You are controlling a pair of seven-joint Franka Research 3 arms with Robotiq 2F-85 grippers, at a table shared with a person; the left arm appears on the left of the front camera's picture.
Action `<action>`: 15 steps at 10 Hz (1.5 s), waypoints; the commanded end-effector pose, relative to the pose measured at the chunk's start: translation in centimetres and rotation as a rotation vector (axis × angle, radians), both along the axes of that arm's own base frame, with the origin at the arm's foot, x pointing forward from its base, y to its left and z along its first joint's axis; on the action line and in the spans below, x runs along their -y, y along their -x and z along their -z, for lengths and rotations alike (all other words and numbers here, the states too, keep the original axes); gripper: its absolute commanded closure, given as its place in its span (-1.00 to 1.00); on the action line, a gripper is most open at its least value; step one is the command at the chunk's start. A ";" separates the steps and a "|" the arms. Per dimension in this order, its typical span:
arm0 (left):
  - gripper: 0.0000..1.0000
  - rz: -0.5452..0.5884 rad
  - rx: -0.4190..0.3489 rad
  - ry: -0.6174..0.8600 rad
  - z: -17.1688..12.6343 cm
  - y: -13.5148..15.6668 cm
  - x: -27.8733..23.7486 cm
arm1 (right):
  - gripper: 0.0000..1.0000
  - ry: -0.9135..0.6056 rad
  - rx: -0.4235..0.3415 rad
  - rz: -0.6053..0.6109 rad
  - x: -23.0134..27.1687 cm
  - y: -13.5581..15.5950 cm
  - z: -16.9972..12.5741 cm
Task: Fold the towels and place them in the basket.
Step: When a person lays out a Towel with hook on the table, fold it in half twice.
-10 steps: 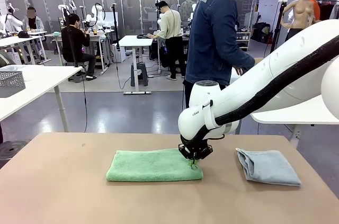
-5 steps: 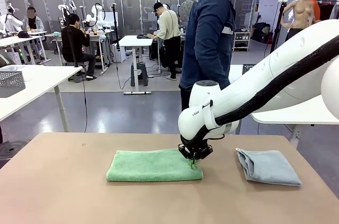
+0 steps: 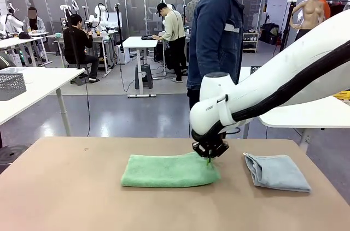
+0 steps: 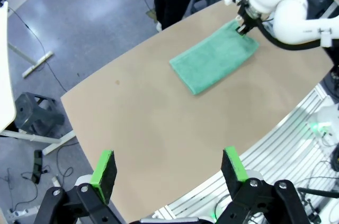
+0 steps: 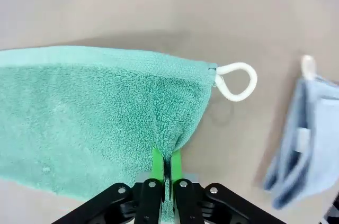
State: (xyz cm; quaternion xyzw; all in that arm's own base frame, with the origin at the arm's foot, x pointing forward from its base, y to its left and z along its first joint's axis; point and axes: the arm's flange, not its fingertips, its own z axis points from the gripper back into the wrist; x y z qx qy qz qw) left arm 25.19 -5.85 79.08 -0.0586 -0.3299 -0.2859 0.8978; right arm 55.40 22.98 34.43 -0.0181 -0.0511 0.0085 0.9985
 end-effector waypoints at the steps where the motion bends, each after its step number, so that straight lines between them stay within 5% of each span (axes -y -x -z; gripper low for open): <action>1: -1.00 0.003 0.002 -0.006 0.0 0.0 0.0 | 1.00 0.040 0.038 0.017 1.4 0.6 -2.2; 4: -1.00 0.003 0.002 -0.006 0.0 0.0 0.0 | 1.00 0.054 0.048 -0.001 1.1 1.2 -5.9; 7: -1.00 0.003 0.002 -0.006 0.0 0.0 0.0 | 1.00 0.016 0.028 -0.072 -3.6 1.9 -8.7; 9: -1.00 0.003 0.002 -0.006 0.0 0.0 0.0 | 1.00 0.027 0.004 -0.016 -7.7 1.6 -9.7; 15: -1.00 0.003 0.002 -0.006 0.0 0.0 0.0 | 1.00 -0.082 -0.065 0.036 -15.8 -1.3 -8.3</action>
